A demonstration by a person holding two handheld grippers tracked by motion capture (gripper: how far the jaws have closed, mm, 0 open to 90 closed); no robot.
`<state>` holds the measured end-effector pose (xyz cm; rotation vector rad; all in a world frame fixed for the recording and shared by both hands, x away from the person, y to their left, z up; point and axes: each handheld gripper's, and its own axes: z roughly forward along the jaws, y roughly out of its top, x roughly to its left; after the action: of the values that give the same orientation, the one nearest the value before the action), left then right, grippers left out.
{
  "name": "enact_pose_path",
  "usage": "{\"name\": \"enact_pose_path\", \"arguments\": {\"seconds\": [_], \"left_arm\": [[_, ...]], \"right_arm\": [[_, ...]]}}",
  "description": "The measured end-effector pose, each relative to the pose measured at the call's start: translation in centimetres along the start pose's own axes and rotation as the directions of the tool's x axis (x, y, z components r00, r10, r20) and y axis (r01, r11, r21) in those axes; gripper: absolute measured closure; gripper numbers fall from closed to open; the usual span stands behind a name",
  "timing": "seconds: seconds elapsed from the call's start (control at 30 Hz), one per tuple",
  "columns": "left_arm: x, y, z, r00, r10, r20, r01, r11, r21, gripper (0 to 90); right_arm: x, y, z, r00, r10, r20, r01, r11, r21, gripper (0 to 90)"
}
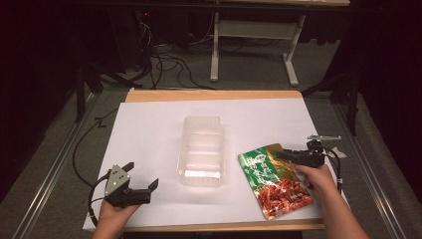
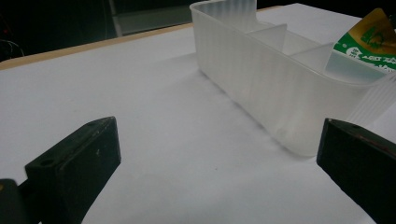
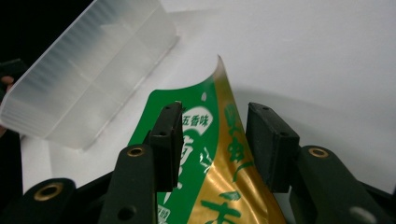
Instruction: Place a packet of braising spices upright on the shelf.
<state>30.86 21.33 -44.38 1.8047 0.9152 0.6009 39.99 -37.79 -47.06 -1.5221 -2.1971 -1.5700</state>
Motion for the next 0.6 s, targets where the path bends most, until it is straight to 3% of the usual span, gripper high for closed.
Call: {"name": "enact_pose_path", "arguments": {"seconds": [0.03,0.07,0.13,0.23,0.3,0.33,0.47,0.6], "left_arm": [[0.0,0.0,0.0,1.0,0.001,0.001,-0.001,1.0,0.0,0.1],[0.0,0.0,0.1,1.0,0.0,0.002,0.0,1.0,0.0,0.1],[0.0,0.0,0.2,1.0,0.0,0.003,0.0,1.0,0.006,0.1],[-0.1,-0.1,0.3,1.0,-0.002,0.006,0.001,1.0,0.007,0.2],[0.0,-0.1,0.3,1.0,-0.001,0.006,0.0,1.0,0.009,0.2],[0.0,-0.1,0.3,1.0,-0.004,0.005,0.004,1.0,0.008,0.3],[0.1,-0.1,0.3,1.0,-0.006,0.005,0.006,0.9999,0.009,0.3],[0.0,-0.1,0.2,1.0,-0.002,0.004,0.002,1.0,0.006,0.3]], "right_arm": [[0.2,-0.1,0.0,0.9999,-0.013,0.001,0.013,0.9999,0.011,58.1],[0.5,-0.3,0.3,0.9982,-0.049,0.035,0.048,0.998,0.043,58.7],[0.6,-0.3,0.5,0.9967,-0.063,0.052,0.06,0.9966,0.056,60.2],[0.5,-0.3,0.7,0.9956,-0.069,0.063,0.065,0.9958,0.065,63.0],[0.3,-0.3,0.9,0.9935,-0.073,0.087,0.066,0.9942,0.086,65.1],[0.3,-0.3,1.2,0.9885,-0.098,0.115,0.084,0.9894,0.118,66.8],[0.2,-0.3,1.6,0.9848,-0.102,0.141,0.081,0.9861,0.145,68.7],[0.2,-0.1,1.6,0.9812,-0.115,0.155,0.09,0.9833,0.158,82.2]]}}
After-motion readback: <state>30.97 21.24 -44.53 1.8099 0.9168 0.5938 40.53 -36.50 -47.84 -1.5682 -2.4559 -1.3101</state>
